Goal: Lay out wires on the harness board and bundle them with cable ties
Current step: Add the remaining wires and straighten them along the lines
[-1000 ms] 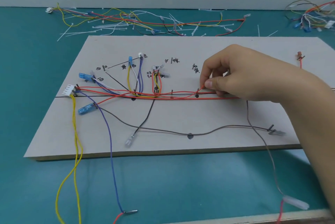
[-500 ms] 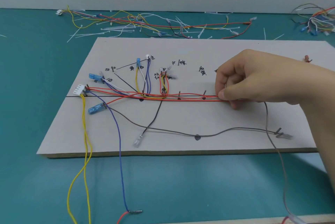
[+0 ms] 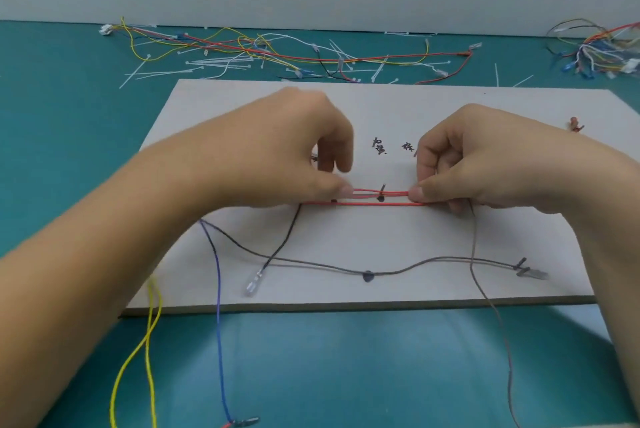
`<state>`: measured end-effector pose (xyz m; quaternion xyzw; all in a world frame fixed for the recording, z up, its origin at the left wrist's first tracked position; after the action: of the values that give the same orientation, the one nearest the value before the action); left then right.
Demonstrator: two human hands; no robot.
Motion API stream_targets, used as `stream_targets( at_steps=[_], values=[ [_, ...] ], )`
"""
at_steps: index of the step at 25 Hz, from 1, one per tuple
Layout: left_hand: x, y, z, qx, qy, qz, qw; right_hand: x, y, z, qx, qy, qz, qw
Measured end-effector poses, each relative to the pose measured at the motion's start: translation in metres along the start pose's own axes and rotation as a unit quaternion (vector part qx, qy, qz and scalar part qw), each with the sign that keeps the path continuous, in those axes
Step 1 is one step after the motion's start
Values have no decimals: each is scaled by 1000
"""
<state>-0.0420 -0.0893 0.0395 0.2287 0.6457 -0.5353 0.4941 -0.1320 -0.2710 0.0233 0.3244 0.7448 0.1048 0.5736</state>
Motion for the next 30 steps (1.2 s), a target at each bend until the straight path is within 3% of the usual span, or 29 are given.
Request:
stream_targets(
  at_steps=[20,25,30],
  values=[
    [16,8,-6,0,-26,-18,1000,-16,-7,-4,7,-31,-37,999],
    [21,-1,-6,19,-19,-29,999,-22,-10,0,-21,-39,55,998],
    [26,-5,-4,22,-24,-14,999,-24,-20,0,-19,13,94,995]
  ],
)
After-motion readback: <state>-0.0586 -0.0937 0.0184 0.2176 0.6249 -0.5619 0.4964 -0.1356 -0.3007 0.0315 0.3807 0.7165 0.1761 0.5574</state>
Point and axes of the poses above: each hand's wrist, its own z-axis towards the middle knuckle, its own x-axis out of the palm, y = z × x, the point moved 6 cm from there along z, towards the middle knuckle, and after that the axes turned 2 degrees about y, right-handed, at the moved point
